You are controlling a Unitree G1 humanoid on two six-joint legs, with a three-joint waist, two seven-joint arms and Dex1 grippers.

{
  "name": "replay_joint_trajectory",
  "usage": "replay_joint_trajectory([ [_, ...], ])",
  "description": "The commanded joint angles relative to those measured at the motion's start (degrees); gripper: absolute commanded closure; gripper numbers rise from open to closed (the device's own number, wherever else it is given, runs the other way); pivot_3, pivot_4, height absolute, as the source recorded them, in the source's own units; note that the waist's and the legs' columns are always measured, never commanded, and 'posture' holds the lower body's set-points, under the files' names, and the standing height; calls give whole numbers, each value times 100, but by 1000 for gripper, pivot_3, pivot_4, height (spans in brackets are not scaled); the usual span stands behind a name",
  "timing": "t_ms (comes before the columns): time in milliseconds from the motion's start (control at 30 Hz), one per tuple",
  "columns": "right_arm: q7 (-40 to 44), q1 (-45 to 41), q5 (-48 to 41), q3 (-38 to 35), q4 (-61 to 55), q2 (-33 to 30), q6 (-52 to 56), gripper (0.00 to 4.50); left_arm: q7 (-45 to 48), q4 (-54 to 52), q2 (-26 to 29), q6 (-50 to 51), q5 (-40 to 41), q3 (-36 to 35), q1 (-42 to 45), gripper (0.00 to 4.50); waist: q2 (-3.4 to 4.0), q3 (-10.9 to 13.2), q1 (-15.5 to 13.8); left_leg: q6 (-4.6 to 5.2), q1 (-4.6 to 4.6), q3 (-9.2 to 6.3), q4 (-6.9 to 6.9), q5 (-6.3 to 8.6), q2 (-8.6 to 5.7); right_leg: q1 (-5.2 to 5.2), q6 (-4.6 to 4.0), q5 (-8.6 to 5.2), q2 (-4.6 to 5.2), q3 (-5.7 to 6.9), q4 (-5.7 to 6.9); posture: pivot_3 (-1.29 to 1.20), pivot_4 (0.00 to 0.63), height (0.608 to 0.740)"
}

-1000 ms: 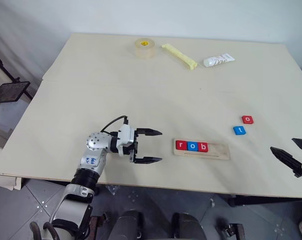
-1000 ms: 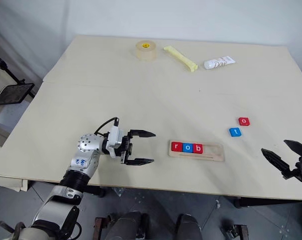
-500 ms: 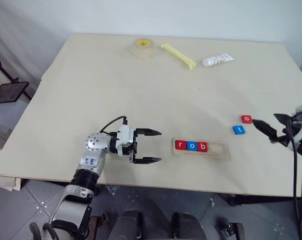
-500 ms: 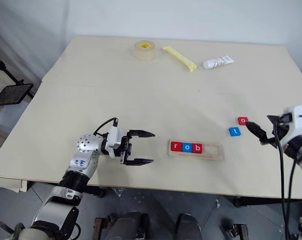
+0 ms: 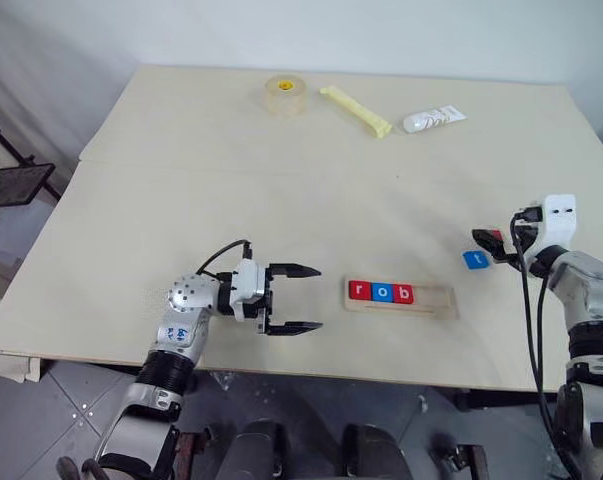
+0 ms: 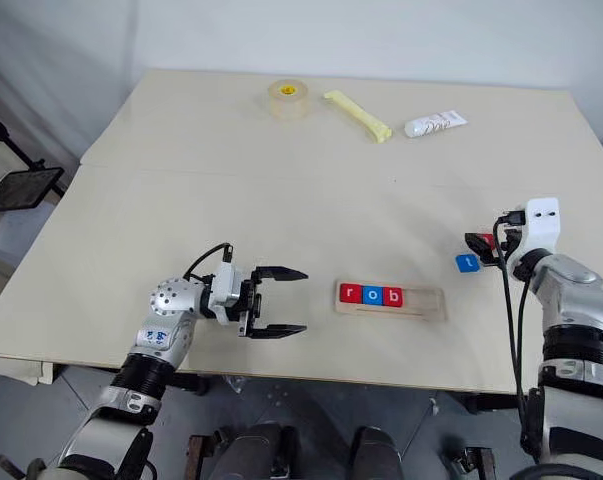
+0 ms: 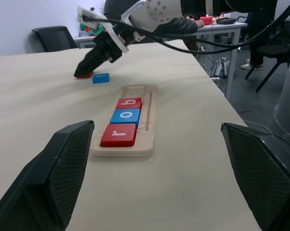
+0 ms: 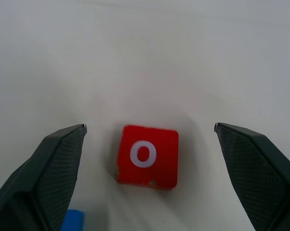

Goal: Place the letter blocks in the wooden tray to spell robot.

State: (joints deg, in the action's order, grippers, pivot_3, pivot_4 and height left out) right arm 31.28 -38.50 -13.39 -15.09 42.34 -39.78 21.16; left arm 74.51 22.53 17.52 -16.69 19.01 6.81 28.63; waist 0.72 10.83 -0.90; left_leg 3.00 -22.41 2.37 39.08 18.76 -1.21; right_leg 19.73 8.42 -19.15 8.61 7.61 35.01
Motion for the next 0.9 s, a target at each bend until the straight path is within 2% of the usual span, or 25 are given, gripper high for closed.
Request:
replay_joint_trajectory([
  [33, -53, -123, 75, -5, 122, -30, -147, 29, -50, -212, 25, -11, 19, -25, -1, 0, 0, 0, 10, 0, 0, 0, 0, 0, 0, 0, 0, 0, 0, -1, 0, 0, 150, 740],
  [133, -93, -152, 102, -6, 197, -13, -103, 29, -66, -192, 21, -20, 17, -20, 14, 0, 0, 0, 13, 0, 1, 0, 0, 0, 0, -1, 0, 0, 0, 0, 0, 0, 150, 740],
  [233, -111, -111, 83, -21, 158, 19, -56, 622, -76, -165, 10, -37, 13, -13, 35, 0, 0, 0, 15, 0, 1, 0, 0, 0, 0, -1, 0, 0, 0, -1, 0, 0, 150, 740],
  [467, -172, 148, -14, -142, -333, 42, 43, 3028, -60, -71, -24, -65, 2, 0, 105, 0, 0, 0, 0, 0, 1, -2, 1, 0, 0, -2, 0, 0, 0, 0, 1, 0, 150, 740],
  [667, -577, 509, -214, -559, -1334, -11, 398, 3036, -21, 31, -58, -82, -2, 6, 185, 0, 1, 0, -29, 0, 0, -3, 1, 0, -1, -1, 0, 0, 0, -1, 0, 0, 150, 740],
  [900, -1141, 2199, -747, -1362, -4471, 216, 1684, 3036, 70, 62, -38, -75, 34, -14, 199, 0, 2, 0, -56, 0, -2, -9, -2, 0, -1, 0, 0, 0, 0, 0, 2, 0, 150, 740],
])
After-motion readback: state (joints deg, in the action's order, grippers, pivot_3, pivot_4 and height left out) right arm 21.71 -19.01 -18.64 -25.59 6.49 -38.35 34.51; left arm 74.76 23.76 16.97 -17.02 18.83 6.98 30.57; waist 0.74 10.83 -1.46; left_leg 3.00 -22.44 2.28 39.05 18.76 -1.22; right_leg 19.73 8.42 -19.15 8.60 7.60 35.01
